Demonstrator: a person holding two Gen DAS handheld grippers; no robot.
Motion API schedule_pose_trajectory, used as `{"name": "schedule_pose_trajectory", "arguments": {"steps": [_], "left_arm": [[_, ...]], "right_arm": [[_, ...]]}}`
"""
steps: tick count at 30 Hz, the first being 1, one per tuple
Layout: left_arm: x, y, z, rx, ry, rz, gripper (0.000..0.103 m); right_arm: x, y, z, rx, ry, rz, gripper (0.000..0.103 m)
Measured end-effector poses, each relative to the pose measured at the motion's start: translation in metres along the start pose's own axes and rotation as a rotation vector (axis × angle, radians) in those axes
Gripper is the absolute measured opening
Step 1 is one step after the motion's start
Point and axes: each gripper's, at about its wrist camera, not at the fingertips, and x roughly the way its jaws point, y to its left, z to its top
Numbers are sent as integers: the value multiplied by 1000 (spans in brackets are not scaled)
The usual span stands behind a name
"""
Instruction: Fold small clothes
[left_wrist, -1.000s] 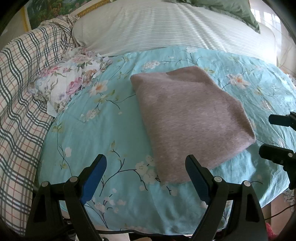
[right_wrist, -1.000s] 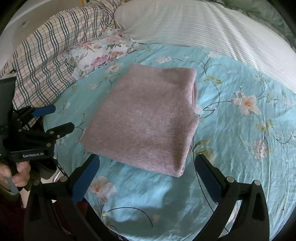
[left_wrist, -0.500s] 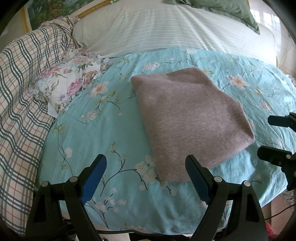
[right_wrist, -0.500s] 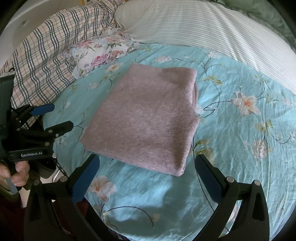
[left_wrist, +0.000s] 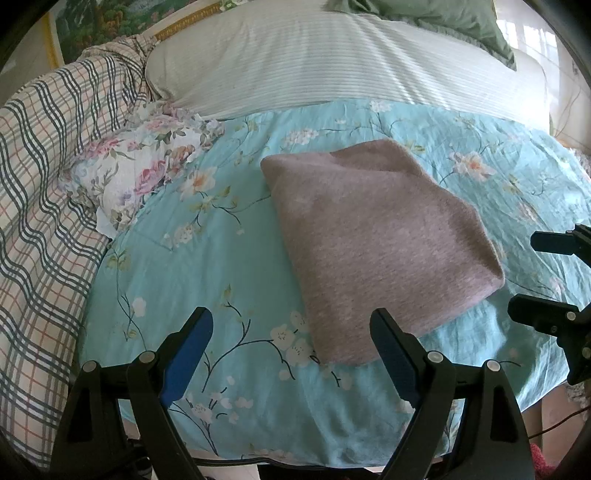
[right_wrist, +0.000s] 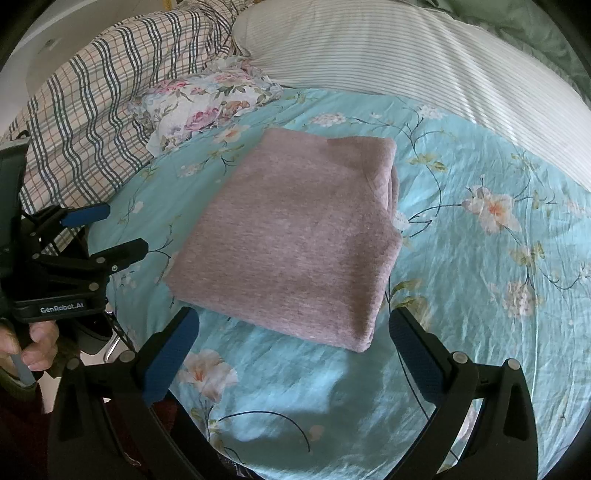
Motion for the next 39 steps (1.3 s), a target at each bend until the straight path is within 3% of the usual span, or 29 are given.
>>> {"name": "schedule_pose_trajectory", "arguments": {"steps": [39], "left_arm": [[0,-6,1,-7,4,-2,88]], "right_arm": [[1,2,-2,2,2,-3,102]]}}
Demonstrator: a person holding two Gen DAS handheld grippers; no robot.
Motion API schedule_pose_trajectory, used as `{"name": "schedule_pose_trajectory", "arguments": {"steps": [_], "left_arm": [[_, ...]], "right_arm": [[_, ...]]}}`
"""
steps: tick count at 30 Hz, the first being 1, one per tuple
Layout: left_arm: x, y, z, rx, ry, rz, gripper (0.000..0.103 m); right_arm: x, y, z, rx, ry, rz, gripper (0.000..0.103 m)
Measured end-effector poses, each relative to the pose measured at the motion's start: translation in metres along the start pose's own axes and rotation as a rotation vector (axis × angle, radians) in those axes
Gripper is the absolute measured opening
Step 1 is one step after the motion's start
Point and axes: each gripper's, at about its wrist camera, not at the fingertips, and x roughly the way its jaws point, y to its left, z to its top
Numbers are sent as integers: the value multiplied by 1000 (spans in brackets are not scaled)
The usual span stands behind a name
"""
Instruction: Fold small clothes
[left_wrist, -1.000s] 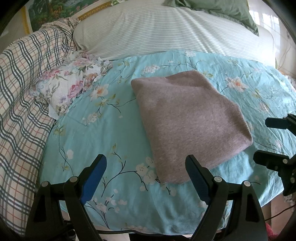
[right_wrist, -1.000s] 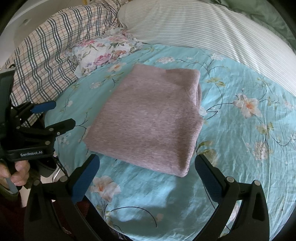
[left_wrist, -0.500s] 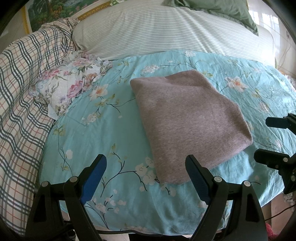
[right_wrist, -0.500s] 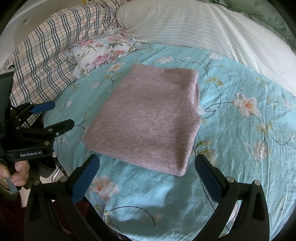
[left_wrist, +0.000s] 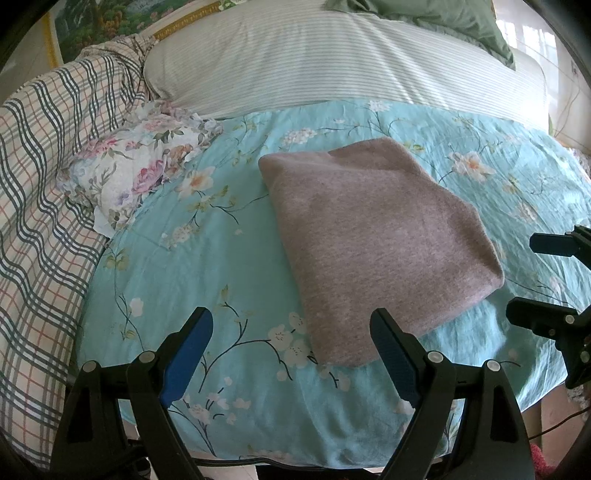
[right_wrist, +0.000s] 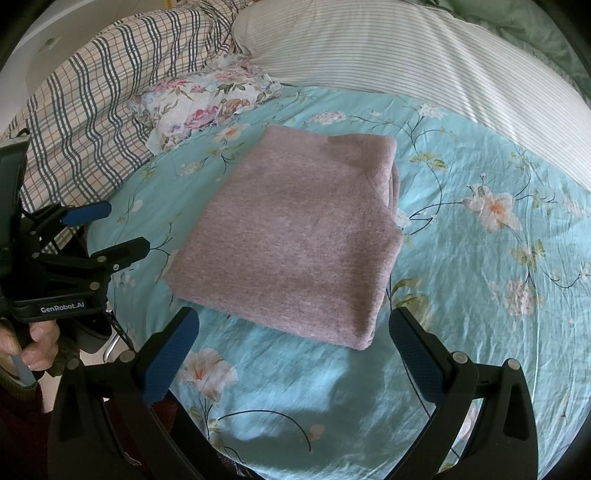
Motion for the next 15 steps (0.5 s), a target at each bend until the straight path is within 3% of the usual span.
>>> {"name": "schedule_pose_trajectory", "arguments": {"steps": [15], "left_arm": [[1,0,0,1,-1,-5,88]], "right_arm": [[0,-1,1,-3,-2,0,102]]}}
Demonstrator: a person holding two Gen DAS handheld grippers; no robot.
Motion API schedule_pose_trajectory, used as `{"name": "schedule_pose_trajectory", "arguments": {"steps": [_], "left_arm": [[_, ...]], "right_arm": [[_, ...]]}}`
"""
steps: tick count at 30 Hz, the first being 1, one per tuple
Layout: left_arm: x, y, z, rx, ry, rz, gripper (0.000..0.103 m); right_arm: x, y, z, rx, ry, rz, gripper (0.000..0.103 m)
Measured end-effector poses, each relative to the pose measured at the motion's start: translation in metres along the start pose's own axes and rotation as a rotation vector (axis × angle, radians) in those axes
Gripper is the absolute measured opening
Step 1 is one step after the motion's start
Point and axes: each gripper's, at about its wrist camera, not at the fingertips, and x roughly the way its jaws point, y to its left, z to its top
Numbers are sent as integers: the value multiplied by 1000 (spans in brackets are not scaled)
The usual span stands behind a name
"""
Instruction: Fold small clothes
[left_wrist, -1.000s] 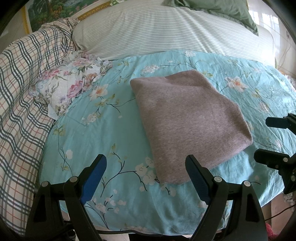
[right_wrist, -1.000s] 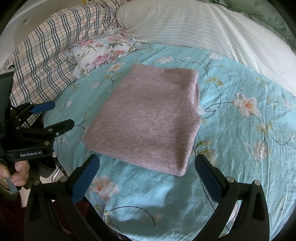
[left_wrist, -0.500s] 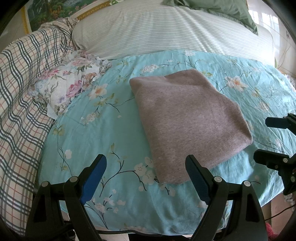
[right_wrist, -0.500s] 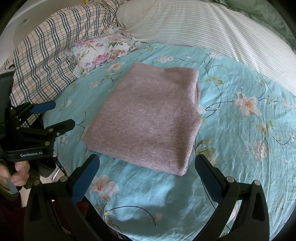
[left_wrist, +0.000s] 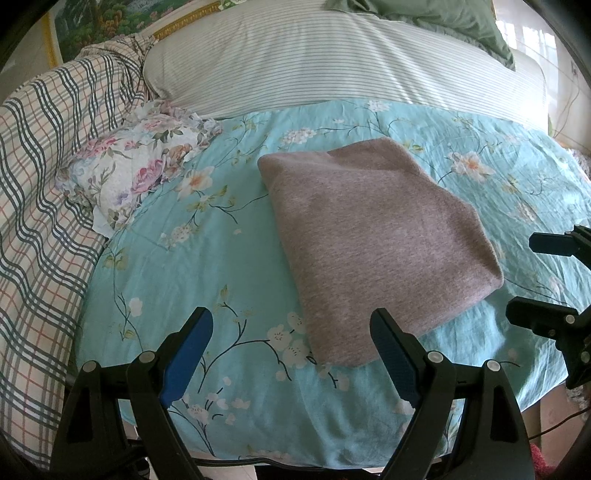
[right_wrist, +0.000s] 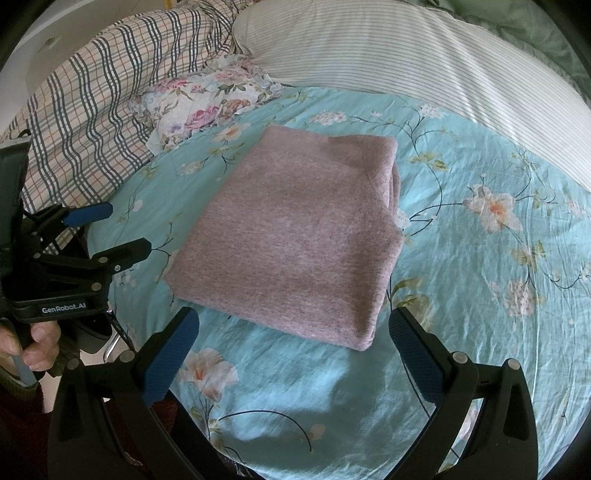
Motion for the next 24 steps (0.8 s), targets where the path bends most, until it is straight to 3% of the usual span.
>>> {"name": "schedule_pose_trajectory", "arguments": {"steps": [24], "left_arm": [[4,-1,0,4,2,-5,88]], "right_arm": [[1,-6,1,4,0,1,103]]}}
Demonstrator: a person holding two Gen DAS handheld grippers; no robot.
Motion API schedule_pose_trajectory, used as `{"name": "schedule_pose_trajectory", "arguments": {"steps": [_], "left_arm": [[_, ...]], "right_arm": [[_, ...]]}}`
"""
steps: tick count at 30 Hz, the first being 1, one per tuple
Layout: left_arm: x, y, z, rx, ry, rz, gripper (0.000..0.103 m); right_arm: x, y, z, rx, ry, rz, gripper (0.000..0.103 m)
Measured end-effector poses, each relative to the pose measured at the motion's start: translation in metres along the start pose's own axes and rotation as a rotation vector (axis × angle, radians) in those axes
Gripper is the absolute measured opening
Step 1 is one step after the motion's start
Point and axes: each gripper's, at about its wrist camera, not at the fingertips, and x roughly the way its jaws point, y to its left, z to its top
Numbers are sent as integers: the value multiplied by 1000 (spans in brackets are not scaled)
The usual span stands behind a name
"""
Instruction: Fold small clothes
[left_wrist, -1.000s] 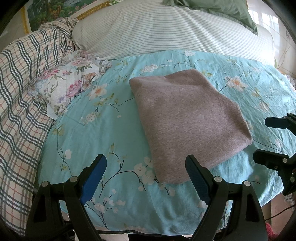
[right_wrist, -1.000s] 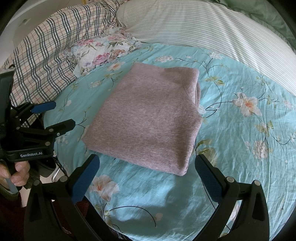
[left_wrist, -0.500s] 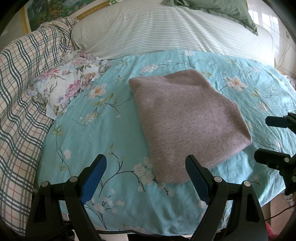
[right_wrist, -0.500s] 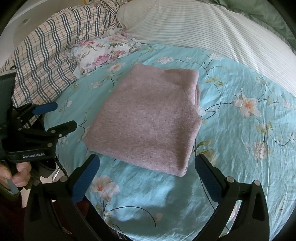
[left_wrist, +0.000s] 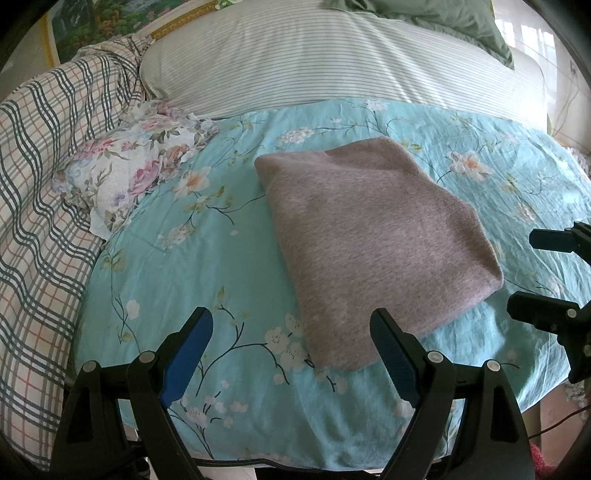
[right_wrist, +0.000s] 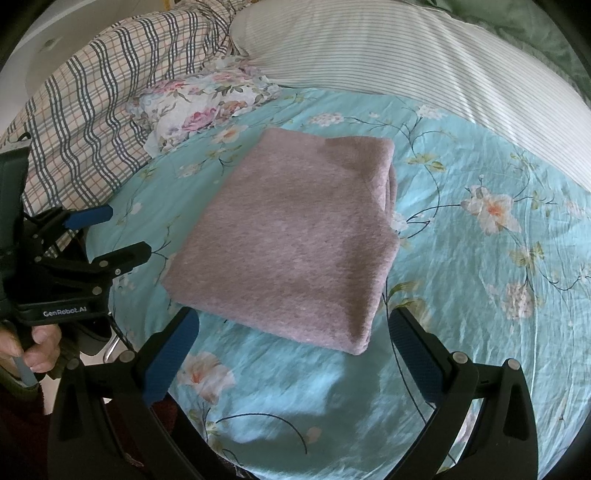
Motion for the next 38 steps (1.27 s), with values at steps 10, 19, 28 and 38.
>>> {"name": "schedule_pose_trajectory", "arguments": {"steps": [10,19,28,38], "left_arm": [[5,1,4,7,4,-2,88],[16,2,8,39,-12,10,88],[22,5,19,40,-10,-7,88],[18,6,26,33,-26,-9,88]], "right_arm": [[4,-7,5,-2,8,6,103],[13,-15,10,13,20,7,103],[18,-17,16,17,24,7,103],[17,-19,25,18,8,18,103]]}}
